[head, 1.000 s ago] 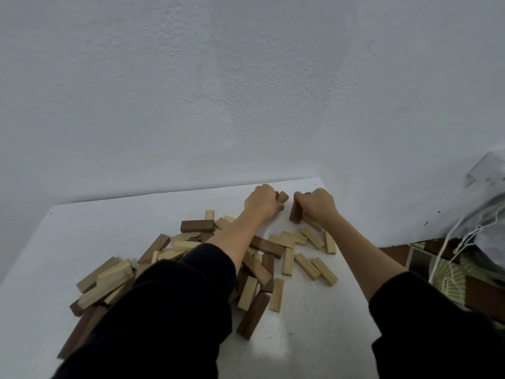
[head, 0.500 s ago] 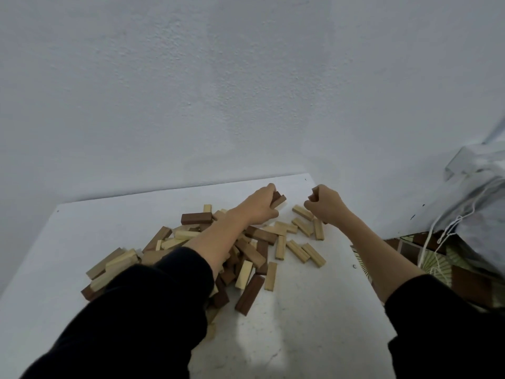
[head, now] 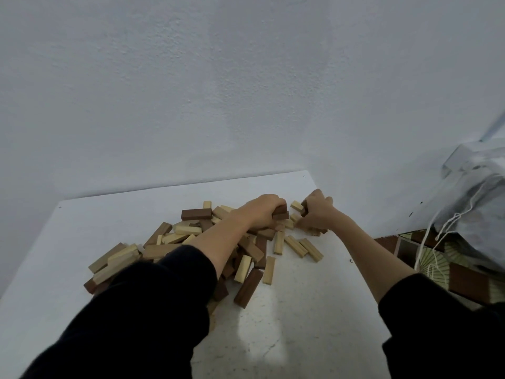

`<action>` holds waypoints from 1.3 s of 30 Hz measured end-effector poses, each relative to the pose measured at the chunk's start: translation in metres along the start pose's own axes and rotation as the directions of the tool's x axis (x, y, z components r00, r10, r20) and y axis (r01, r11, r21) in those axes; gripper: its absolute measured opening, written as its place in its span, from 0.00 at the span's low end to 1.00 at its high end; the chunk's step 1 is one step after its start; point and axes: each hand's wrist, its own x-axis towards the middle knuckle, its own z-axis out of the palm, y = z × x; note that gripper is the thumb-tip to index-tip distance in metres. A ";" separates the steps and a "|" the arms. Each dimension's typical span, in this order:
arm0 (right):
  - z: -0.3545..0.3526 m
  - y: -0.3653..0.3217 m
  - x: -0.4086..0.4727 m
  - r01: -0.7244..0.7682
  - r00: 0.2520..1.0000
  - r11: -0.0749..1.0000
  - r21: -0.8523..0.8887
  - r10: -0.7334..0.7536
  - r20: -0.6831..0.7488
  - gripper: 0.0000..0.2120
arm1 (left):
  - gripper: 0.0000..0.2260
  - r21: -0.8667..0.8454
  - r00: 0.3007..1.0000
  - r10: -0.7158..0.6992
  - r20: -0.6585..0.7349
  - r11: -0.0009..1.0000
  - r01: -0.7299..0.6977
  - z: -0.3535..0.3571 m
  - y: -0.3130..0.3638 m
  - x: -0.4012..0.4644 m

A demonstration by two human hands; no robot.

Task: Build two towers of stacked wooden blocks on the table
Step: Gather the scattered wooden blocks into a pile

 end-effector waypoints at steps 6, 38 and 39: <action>0.004 -0.005 0.004 0.063 0.998 0.998 0.005 -0.063 0.010 0.16 | 0.18 -0.003 0.998 -0.014 0.065 1.000 0.014 0.001 -0.001 0.003; 0.022 -0.020 -0.001 0.006 0.988 0.997 -0.074 -0.017 -0.154 0.15 | 0.11 0.074 1.000 0.009 0.017 0.997 -0.010 0.007 -0.006 0.000; 0.022 -0.020 -0.001 0.010 0.986 0.998 -0.066 -0.021 -0.165 0.15 | 0.10 0.065 1.000 0.006 0.015 0.998 -0.007 0.005 -0.007 -0.002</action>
